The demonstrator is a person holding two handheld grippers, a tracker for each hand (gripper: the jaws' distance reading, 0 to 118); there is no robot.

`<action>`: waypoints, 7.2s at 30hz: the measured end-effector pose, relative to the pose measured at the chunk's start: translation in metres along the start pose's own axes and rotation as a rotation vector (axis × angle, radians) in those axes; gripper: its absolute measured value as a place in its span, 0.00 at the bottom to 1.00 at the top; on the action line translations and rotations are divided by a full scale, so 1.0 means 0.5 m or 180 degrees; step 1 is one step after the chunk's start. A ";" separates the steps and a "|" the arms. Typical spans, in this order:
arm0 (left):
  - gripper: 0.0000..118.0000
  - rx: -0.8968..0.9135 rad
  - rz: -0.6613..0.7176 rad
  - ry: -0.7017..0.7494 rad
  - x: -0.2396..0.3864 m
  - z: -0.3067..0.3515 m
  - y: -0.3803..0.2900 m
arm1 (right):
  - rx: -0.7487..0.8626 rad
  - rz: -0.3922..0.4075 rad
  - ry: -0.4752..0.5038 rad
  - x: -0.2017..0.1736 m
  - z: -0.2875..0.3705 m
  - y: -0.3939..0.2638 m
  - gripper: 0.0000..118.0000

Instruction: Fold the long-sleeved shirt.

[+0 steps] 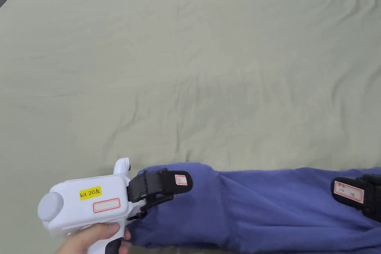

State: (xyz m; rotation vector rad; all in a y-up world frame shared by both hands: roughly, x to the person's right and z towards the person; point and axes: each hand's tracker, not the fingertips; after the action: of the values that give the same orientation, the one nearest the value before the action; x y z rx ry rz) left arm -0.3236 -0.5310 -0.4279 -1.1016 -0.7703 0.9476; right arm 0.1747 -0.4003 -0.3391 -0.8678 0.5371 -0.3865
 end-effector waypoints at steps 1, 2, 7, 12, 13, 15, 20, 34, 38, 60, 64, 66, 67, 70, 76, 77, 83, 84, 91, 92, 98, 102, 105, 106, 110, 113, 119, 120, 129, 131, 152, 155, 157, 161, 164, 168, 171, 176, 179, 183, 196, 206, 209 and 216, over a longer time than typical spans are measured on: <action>0.17 0.0007 0.0092 0.0097 0.000 0.011 -0.003 | -0.0019 -0.0008 -0.0008 -0.003 -0.006 0.000 0.00; 0.12 0.0069 0.0164 0.0304 -0.009 0.015 -0.005 | -0.0042 -0.0013 -0.0022 -0.008 -0.015 0.000 0.00; 0.12 0.0191 0.0335 0.0198 -0.017 0.086 -0.030 | -0.0115 0.0020 -0.0125 -0.027 -0.031 0.003 0.00; 0.11 0.0370 0.0458 0.0140 -0.019 0.218 -0.032 | -0.0075 0.0032 -0.0089 -0.078 -0.032 0.018 0.00; 0.11 0.0400 0.0411 0.0208 -0.016 0.249 -0.032 | -0.0069 0.0048 -0.0078 -0.090 -0.034 0.022 0.00; 0.11 0.0461 0.0369 0.0435 -0.022 0.313 -0.025 | -0.0045 0.0109 -0.0070 -0.116 -0.039 0.028 0.00; 0.11 0.0916 0.0403 0.1206 0.016 0.478 -0.022 | -0.0006 0.0277 -0.0114 -0.179 -0.040 0.036 0.00; 0.12 0.0222 -0.0877 0.2703 0.339 -0.050 -0.063 | -0.0070 0.0100 -0.0388 -0.176 0.060 -0.010 0.00; 0.15 0.0117 -0.0835 0.2906 0.310 -0.212 -0.048 | -0.0076 0.0122 -0.0460 -0.164 0.098 -0.019 0.00; 0.00 0.0171 -0.0831 0.2081 0.294 -0.198 -0.110 | 0.0123 -0.0276 -0.0255 -0.089 0.122 -0.020 0.00; 0.00 -0.0253 -0.1126 0.2646 0.265 -0.363 -0.159 | 0.0095 -0.0348 -0.0412 -0.087 0.131 -0.021 0.00; 0.00 0.0074 -0.1249 0.2745 0.299 -0.396 -0.174 | 0.0124 -0.0363 -0.0469 -0.084 0.145 -0.021 0.00; 0.00 0.0000 -0.1321 0.2717 0.318 -0.406 -0.177 | 0.0137 -0.0361 -0.0499 -0.083 0.153 -0.021 0.00; 0.00 -0.0072 -0.1055 0.2037 0.325 -0.436 -0.175 | 0.0183 -0.0368 -0.0586 -0.079 0.171 -0.018 0.00; 0.00 -0.0262 -0.0846 0.1284 0.354 -0.410 -0.188 | 0.0362 -0.0421 -0.0719 -0.082 0.194 0.002 0.00; 0.00 -0.0201 -0.0913 0.1220 0.368 -0.374 -0.185 | 0.0438 -0.0424 -0.0687 -0.087 0.196 0.008 0.00; 0.00 0.0566 -0.0799 0.1490 0.369 -0.046 -0.103 | 0.0305 -0.0372 -0.0499 -0.137 0.091 0.066 0.00; 0.00 0.0677 -0.0766 0.1647 0.359 0.005 -0.091 | 0.0161 -0.0379 -0.0474 -0.151 0.048 0.075 0.00; 0.00 0.0854 -0.0392 0.2058 0.271 0.169 -0.088 | -0.0919 -0.0787 -0.0171 -0.194 -0.267 0.073 0.00; 0.00 0.0845 -0.0364 0.2064 0.259 0.175 -0.091 | -0.1068 -0.0705 -0.0353 -0.190 -0.307 0.066 0.00; 0.00 0.0660 -0.0334 0.2066 0.228 0.143 -0.083 | -0.1447 -0.0309 -0.1641 -0.122 -0.376 0.001 0.00; 0.00 0.0594 -0.0314 0.1886 0.215 0.122 -0.068 | -0.1481 0.0008 -0.1610 -0.128 -0.373 -0.005 0.00; 0.27 0.0503 -0.0385 0.1635 0.204 0.107 -0.056 | -0.1472 0.0026 -0.1632 -0.128 -0.381 -0.009 0.00; 0.64 0.0486 -0.0383 0.1573 0.199 0.103 -0.052 | -0.1466 0.0027 -0.1632 -0.126 -0.378 -0.009 0.00; 0.99 0.0619 -0.0165 0.1002 0.130 0.071 -0.022 | -0.1412 -0.0124 -0.1463 -0.104 -0.365 -0.007 0.00; 0.98 0.0069 0.0384 0.0628 0.084 0.021 -0.025 | -0.1454 -0.0229 -0.1396 -0.093 -0.366 0.002 0.00; 0.25 -0.0020 0.0237 0.1219 0.059 -0.021 0.010 | -0.1459 -0.0283 -0.1338 -0.085 -0.362 0.003 0.00; 0.24 -0.0026 0.0293 0.1026 0.056 -0.016 0.007 | -0.1468 -0.0308 -0.1320 -0.083 -0.361 0.005 0.00; 0.13 0.0161 0.0167 0.0888 0.116 0.086 -0.018 | -0.1038 -0.0542 -0.1075 -0.168 -0.310 0.044 0.00; 0.13 0.0164 0.0210 0.0852 0.114 0.135 -0.005 | -0.1024 -0.0510 -0.1023 -0.219 -0.315 0.047 0.00; 0.13 0.0842 0.0403 0.3408 -0.025 0.749 -0.010 | -0.1388 0.0134 0.0320 -0.773 -0.534 -0.047 0.00; 0.52 0.1012 0.0309 0.3148 -0.016 0.749 -0.023 | -0.1369 0.0207 0.0326 -0.786 -0.535 -0.045 0.00; 1.00 0.1106 0.0192 0.3395 0.008 0.734 -0.016 | -0.1342 0.0204 0.0314 -0.787 -0.530 -0.041 0.00; 0.98 0.1615 -0.0022 0.3808 0.087 0.731 -0.010 | -0.1284 0.0205 0.0313 -0.779 -0.500 -0.029 0.00; 0.97 0.1618 -0.0200 0.3595 0.151 0.729 -0.011 | -0.1166 0.0197 0.0327 -0.754 -0.447 -0.007 0.00; 0.59 0.1286 -0.0577 0.3001 0.298 0.643 -0.044 | -0.0777 0.0240 0.0237 -0.682 -0.329 0.054 0.00; 0.00 0.1532 -0.1487 0.3118 0.436 0.522 -0.097 | -0.0271 0.0350 0.0024 -0.607 -0.205 0.111 0.00; 0.00 0.2190 -0.2034 0.2542 0.606 0.412 -0.149 | 0.0914 0.0592 -0.0691 -0.523 0.050 0.186 0.00; 0.00 0.2660 -0.2350 0.2592 0.699 0.328 -0.187 | 0.1580 0.0780 -0.0944 -0.503 0.194 0.203 0.00; 0.00 0.2866 -0.2603 0.2529 0.774 0.249 -0.223 | 0.2173 0.1014 -0.1265 -0.482 0.324 0.192 0.00; 0.00 0.2946 -0.2634 0.2608 0.840 0.173 -0.376 | 0.2220 0.0891 -0.1593 -0.447 0.416 0.074 0.00; 0.18 0.3063 -0.2762 0.2713 0.863 0.184 -0.395 | 0.2236 0.1181 -0.1456 -0.504 0.406 0.078 0.22; 0.96 0.2817 -0.2362 0.3103 0.847 0.181 -0.388 | 0.1990 0.0951 -0.1517 -0.508 0.389 0.092 1.00; 1.00 0.3219 -0.2546 0.2823 0.848 0.190 -0.408 | 0.2134 0.0971 -0.1456 -0.527 0.390 0.087 1.00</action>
State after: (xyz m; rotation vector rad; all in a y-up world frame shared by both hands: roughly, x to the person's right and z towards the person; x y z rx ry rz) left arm -0.1859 -0.1417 -0.1834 -0.1664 0.0881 0.0290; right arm 0.0828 -0.1172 -0.1956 -0.2002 0.0874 -0.0642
